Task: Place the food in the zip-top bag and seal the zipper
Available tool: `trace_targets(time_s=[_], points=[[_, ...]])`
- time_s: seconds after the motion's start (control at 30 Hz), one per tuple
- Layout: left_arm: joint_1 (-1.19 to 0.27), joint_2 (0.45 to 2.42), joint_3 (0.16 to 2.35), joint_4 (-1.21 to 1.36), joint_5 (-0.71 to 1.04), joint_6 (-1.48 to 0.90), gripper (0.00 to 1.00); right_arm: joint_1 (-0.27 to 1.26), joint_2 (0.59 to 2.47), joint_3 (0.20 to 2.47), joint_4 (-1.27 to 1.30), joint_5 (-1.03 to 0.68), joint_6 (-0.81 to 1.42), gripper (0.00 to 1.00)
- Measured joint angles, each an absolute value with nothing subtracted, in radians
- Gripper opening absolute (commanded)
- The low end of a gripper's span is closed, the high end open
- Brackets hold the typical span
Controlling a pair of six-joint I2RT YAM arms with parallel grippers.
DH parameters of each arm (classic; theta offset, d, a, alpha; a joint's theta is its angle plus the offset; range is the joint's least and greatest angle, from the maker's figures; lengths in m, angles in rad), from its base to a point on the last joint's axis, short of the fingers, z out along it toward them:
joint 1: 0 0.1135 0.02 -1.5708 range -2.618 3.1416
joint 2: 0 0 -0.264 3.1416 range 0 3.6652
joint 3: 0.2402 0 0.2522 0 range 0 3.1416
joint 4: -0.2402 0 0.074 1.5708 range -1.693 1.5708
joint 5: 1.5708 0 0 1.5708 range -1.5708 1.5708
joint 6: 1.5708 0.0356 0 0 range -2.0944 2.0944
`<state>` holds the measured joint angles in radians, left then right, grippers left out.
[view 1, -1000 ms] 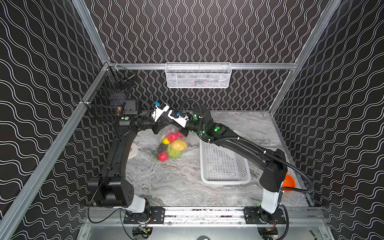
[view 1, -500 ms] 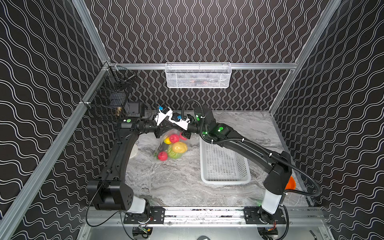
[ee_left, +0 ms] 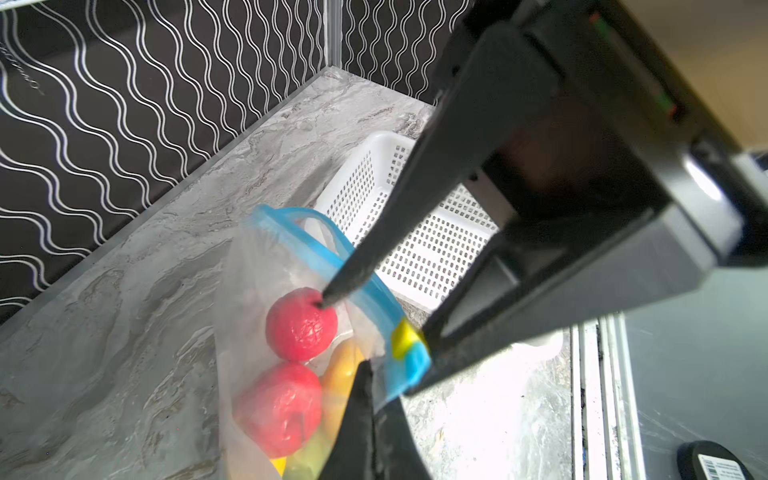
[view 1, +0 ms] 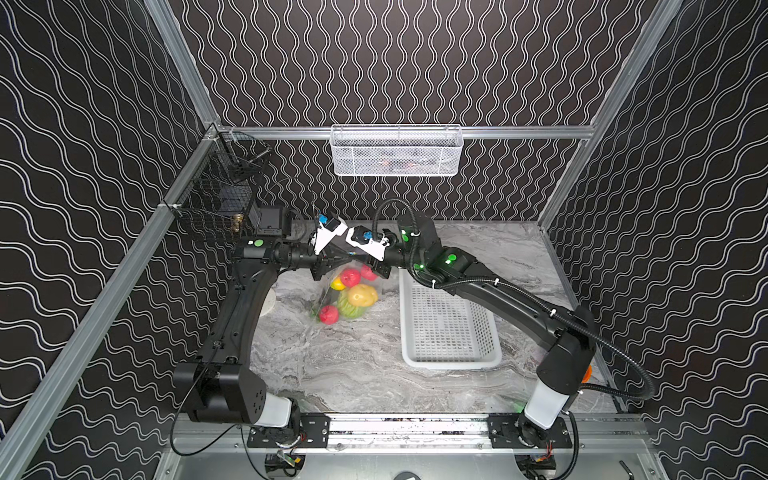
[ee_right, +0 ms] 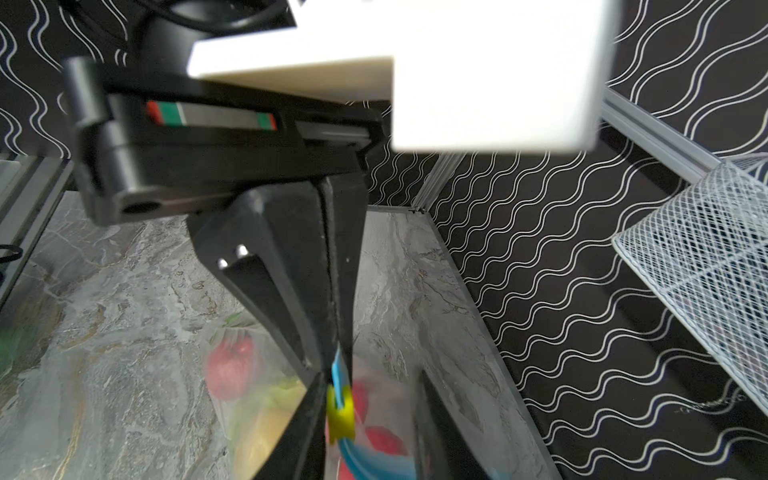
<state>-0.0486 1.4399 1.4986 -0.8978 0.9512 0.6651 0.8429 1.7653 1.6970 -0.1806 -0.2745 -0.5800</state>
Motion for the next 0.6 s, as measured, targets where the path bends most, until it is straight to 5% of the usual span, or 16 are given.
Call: trace_targets(time_s=[0.6], points=[[-0.054,1.426,1.484,-0.904,0.956,0.665,0.0,0.831,1.74,1.7,-0.225,-0.38,-0.595,0.23]])
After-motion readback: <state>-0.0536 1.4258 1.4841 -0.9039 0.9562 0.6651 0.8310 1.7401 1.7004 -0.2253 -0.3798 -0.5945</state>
